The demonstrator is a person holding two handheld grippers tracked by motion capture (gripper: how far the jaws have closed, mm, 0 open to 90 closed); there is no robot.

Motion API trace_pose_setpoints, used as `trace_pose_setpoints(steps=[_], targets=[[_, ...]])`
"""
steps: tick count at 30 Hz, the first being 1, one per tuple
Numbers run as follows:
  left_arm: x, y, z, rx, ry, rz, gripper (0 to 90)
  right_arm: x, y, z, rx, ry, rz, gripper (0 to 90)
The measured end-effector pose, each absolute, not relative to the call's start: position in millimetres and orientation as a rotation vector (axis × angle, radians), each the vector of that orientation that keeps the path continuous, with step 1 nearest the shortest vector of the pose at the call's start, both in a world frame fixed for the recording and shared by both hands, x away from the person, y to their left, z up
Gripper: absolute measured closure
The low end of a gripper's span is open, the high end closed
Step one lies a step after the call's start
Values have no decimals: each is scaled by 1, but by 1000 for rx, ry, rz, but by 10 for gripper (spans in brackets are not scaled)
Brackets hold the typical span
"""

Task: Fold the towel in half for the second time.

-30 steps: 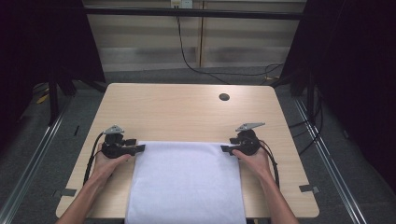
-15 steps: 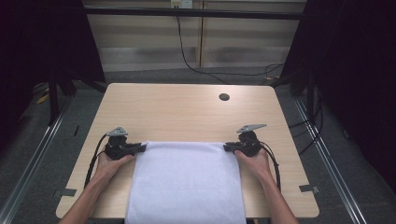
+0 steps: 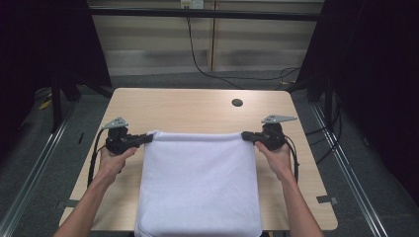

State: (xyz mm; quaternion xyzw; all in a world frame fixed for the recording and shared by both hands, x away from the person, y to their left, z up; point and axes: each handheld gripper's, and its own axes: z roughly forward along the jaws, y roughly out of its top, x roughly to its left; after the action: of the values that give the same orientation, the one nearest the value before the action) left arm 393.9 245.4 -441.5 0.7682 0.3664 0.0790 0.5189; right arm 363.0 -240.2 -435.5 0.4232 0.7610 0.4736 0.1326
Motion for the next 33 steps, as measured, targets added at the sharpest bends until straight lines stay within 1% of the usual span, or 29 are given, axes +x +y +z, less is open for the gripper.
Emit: trace_pose_setpoints(steps=[7,11,15,18,22,28,33], targets=[[410,239,-409,1811,850,249,864,376,-247,-398,1191,2126,1397,866],[415,236,-404,1794,847,251,864,382,-250,-387,1190,2100,1403,867],[405,235,-404,1813,808,252,864,374,-251,-382,1150,2096,1416,867],[390,239,-407,1813,780,246,863,357,-250,-381,1093,2132,1397,867],[366,246,-412,1791,752,213,863,325,-252,-384,1019,2172,1386,867],[326,250,-416,1824,700,200,862,277,-251,-391,953,2213,1370,863],[293,255,-434,1837,706,171,859,238,-247,-413,942,2255,1390,861]])
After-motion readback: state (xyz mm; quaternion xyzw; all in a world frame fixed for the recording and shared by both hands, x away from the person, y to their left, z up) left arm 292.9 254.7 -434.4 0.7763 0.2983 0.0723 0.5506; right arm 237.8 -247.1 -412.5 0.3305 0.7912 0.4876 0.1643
